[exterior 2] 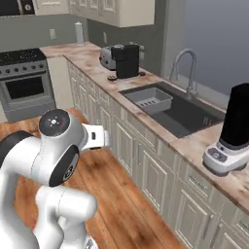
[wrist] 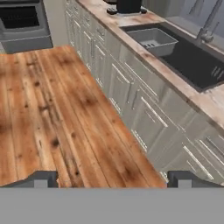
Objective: Grab the lemon wedge and onion from the fridge, place them in the blender, close the lid, and turn on the blender to create a marinade.
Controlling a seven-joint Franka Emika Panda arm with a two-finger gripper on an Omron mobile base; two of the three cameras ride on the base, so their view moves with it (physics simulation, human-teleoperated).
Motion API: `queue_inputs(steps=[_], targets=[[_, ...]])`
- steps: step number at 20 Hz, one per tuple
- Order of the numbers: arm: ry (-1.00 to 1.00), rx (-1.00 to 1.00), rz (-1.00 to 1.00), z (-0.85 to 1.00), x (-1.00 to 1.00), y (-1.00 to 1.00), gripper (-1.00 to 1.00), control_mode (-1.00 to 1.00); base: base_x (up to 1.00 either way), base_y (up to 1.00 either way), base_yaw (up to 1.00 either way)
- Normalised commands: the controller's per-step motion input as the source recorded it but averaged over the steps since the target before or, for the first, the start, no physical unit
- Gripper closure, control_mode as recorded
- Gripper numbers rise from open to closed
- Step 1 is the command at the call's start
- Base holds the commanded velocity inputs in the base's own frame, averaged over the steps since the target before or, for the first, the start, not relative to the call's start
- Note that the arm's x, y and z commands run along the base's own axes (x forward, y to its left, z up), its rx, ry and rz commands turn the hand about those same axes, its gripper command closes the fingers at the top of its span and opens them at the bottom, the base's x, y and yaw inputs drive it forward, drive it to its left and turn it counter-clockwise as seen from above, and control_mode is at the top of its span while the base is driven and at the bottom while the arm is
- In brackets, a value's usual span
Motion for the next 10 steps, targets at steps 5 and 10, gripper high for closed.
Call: queue_inputs(steps=[5, 10], targets=[[0.00, 0.00, 0.00, 0.00, 0.00, 0.00, -1.00, 1.00, 0.24, 0.98, 0.68], [0.00, 0.00, 0.00, 0.00, 0.00, 0.00, -1.00, 1.00, 0.91, 1.00, 0.47]])
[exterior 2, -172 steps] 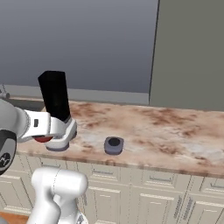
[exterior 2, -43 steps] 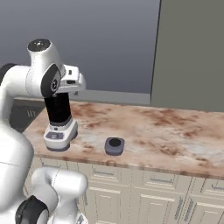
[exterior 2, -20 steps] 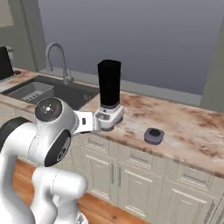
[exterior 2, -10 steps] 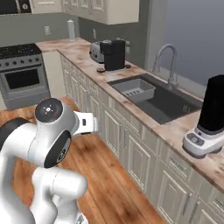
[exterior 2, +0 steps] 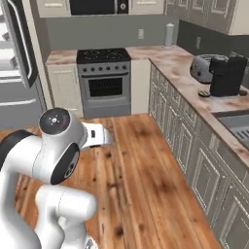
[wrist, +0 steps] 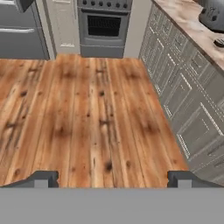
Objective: Grab the lemon wedge and onion from the fridge, place them in the blender, close the lid, and turn on the blender to create a marinade.
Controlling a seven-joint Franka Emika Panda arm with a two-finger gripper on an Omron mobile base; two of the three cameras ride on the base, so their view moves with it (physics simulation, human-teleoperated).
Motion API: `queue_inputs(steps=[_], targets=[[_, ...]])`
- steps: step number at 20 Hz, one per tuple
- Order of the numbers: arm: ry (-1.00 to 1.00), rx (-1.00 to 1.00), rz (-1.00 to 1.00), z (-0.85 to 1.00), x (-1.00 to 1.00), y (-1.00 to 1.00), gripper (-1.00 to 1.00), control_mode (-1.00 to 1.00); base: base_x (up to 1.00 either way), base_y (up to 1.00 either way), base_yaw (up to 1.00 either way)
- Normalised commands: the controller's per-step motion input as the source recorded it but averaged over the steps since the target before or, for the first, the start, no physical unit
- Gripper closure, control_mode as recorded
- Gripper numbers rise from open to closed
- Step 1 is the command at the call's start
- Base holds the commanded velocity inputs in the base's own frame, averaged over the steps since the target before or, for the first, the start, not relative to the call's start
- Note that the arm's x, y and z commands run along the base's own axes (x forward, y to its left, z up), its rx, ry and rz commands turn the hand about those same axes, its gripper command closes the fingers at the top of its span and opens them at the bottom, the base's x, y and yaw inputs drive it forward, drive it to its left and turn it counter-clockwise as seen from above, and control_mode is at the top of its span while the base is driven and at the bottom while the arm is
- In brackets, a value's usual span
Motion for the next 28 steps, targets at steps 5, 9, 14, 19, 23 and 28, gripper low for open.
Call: queue_inputs(steps=[5, 9, 14, 19, 23, 28], targets=[[0.00, 0.00, 0.00, 0.00, 0.00, 0.00, -1.00, 1.00, 1.00, 1.00, 0.37], [0.00, 0.00, 0.00, 0.00, 0.00, 0.00, -1.00, 1.00, 1.00, 1.00, 0.31], [0.00, 0.00, 0.00, 0.00, 0.00, 0.00, -1.00, 1.00, 1.00, 1.00, 0.23], [0.00, 0.00, 0.00, 0.00, 0.00, 0.00, -1.00, 1.00, 1.00, 0.26, 0.19], [0.00, 0.00, 0.00, 0.00, 0.00, 0.00, -1.00, 1.00, 1.00, -0.06, 0.21], [0.00, 0.00, 0.00, 0.00, 0.00, 0.00, -1.00, 1.00, 1.00, 0.69, 0.09]])
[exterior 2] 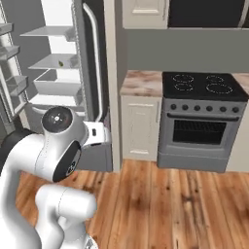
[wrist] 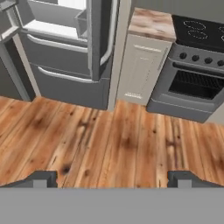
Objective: Grab the lemon wedge and onion from the fridge, place them in the blender, close the lid, and turn on the blender to create a marinade.
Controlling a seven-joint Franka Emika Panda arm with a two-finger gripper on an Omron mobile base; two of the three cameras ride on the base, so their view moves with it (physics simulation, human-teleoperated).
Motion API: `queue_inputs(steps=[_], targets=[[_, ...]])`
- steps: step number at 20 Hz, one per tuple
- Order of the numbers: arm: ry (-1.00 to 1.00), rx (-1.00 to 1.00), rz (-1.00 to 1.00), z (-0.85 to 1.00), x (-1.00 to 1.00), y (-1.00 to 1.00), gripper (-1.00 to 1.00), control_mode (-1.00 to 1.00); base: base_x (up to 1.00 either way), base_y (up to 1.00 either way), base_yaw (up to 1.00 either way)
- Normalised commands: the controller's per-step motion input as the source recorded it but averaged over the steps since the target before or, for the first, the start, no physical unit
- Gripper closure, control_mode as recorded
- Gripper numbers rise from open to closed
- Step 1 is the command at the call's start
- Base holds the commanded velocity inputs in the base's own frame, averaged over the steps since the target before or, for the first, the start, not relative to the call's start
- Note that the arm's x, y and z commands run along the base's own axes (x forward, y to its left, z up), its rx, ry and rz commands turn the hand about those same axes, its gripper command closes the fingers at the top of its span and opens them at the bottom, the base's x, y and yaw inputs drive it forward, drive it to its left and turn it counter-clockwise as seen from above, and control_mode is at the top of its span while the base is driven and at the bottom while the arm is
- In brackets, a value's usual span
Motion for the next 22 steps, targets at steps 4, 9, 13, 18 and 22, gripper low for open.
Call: queue_inputs(steps=[4, 9, 13, 18, 22], targets=[[0.00, 0.00, 0.00, 0.00, 0.00, 0.00, -1.00, 1.00, 0.67, 0.89, 0.04], [0.00, 0.00, 0.00, 0.00, 0.00, 0.00, -1.00, 1.00, 0.12, 1.00, 0.01], [0.00, 0.00, 0.00, 0.00, 0.00, 0.00, -1.00, 1.00, -0.20, 1.00, 0.02], [0.00, 0.00, 0.00, 0.00, 0.00, 0.00, -1.00, 1.00, 0.25, 1.00, 0.05], [0.00, 0.00, 0.00, 0.00, 0.00, 0.00, -1.00, 1.00, 0.12, 0.67, 0.51]])
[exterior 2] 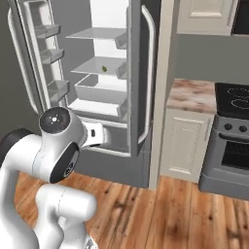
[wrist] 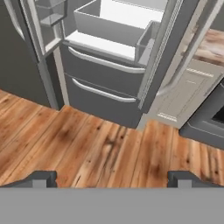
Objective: Grab the lemon wedge and onion from the fridge, place them in the blender, close the lid, and turn on the blender to create a marinade.
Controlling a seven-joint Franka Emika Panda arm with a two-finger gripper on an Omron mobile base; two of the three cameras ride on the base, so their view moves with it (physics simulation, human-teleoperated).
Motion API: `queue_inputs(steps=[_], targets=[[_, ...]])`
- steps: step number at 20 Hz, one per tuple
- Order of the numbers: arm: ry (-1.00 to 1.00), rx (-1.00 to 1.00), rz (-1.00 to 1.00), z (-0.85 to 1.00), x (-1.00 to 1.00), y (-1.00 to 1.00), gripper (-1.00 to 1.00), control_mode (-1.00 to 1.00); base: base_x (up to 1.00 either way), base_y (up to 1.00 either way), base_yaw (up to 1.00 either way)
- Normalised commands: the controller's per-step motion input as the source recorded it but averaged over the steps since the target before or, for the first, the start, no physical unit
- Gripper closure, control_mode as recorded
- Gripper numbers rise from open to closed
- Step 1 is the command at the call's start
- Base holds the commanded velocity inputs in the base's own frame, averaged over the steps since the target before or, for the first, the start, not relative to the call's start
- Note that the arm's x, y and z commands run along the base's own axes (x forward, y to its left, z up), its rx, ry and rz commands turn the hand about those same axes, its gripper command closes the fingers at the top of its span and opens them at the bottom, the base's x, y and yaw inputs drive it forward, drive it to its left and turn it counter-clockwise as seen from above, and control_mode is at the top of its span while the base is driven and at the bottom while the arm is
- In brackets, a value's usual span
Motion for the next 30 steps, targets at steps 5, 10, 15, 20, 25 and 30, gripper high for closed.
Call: queue_inputs(steps=[5, 10, 15, 20, 25, 30], targets=[[0.00, 0.00, 0.00, 0.00, 0.00, 0.00, -1.00, 1.00, 0.14, 0.48, 0.31], [0.00, 0.00, 0.00, 0.00, 0.00, 0.00, -1.00, 1.00, 0.61, 0.28, 0.06], [0.00, 0.00, 0.00, 0.00, 0.00, 0.00, -1.00, 1.00, 0.93, 0.40, 0.00], [0.00, 0.00, 0.00, 0.00, 0.00, 0.00, -1.00, 1.00, 0.35, 0.34, -0.01], [0.00, 0.00, 0.00, 0.00, 0.00, 0.00, -1.00, 1.00, 0.59, 0.37, -0.20], [0.00, 0.00, 0.00, 0.00, 0.00, 0.00, -1.00, 1.00, 0.77, 0.60, -0.27]])
